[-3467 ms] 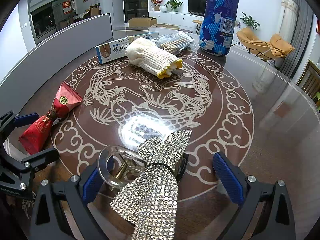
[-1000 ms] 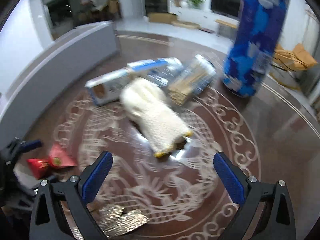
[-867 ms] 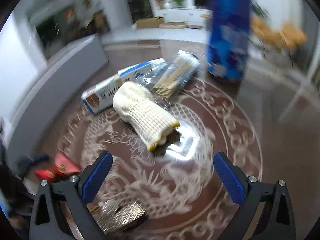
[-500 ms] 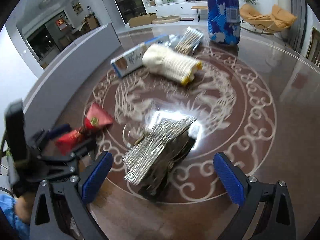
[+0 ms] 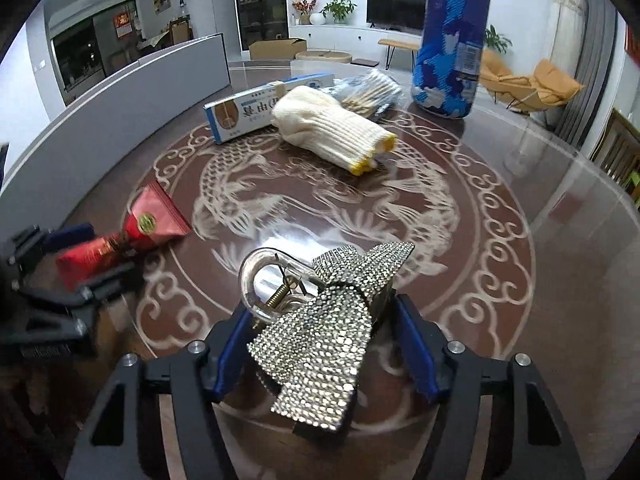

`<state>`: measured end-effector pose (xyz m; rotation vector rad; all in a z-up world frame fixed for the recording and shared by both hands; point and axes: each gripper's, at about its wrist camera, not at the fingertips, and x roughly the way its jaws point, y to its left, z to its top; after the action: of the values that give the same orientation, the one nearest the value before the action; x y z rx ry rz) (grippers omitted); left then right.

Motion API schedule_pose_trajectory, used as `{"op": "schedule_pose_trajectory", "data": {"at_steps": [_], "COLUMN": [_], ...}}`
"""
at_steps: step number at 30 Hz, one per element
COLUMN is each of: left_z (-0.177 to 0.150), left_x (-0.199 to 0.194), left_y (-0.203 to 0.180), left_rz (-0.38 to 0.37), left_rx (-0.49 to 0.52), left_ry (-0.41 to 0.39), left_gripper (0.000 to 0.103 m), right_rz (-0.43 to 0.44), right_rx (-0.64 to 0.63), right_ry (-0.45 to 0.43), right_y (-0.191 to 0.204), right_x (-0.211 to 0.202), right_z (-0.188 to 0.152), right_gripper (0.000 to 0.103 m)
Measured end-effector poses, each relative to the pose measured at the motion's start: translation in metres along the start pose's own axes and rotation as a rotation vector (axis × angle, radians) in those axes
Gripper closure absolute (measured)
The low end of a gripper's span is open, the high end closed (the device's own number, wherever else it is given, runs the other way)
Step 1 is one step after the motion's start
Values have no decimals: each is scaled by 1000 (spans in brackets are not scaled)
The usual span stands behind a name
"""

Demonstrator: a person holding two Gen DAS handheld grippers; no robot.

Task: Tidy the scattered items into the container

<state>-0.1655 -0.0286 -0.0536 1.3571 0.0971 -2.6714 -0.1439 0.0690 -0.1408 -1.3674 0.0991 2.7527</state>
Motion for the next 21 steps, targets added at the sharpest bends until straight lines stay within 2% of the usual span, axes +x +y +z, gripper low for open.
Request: {"op": "schedule_pose_trajectory", "data": {"at_steps": [7, 8, 14, 17, 21], "left_z": [0, 0, -1, 6, 10], "left_x": [0, 0, -1, 3, 6], "left_y": [0, -1, -6, -9, -20], "left_rz": [-5, -16, -102, -107, -120], "left_rx": [0, 9, 130, 145, 169], "left_ry": [1, 8, 36, 83, 99], "left_gripper": [4, 0, 0, 0, 0], "right_rz": [1, -5, -17, -19, -21], "right_rx": [19, 15, 21, 24, 26], "right_ry": [-18, -17, -15, -15, -15], "right_y": [-16, -15, -17, -17, -17], "right_x": [-10, -9, -4, -4, -4], "right_z": [-14, -13, -11, -11, -11], "right_gripper": [35, 35, 35, 35, 34]}}
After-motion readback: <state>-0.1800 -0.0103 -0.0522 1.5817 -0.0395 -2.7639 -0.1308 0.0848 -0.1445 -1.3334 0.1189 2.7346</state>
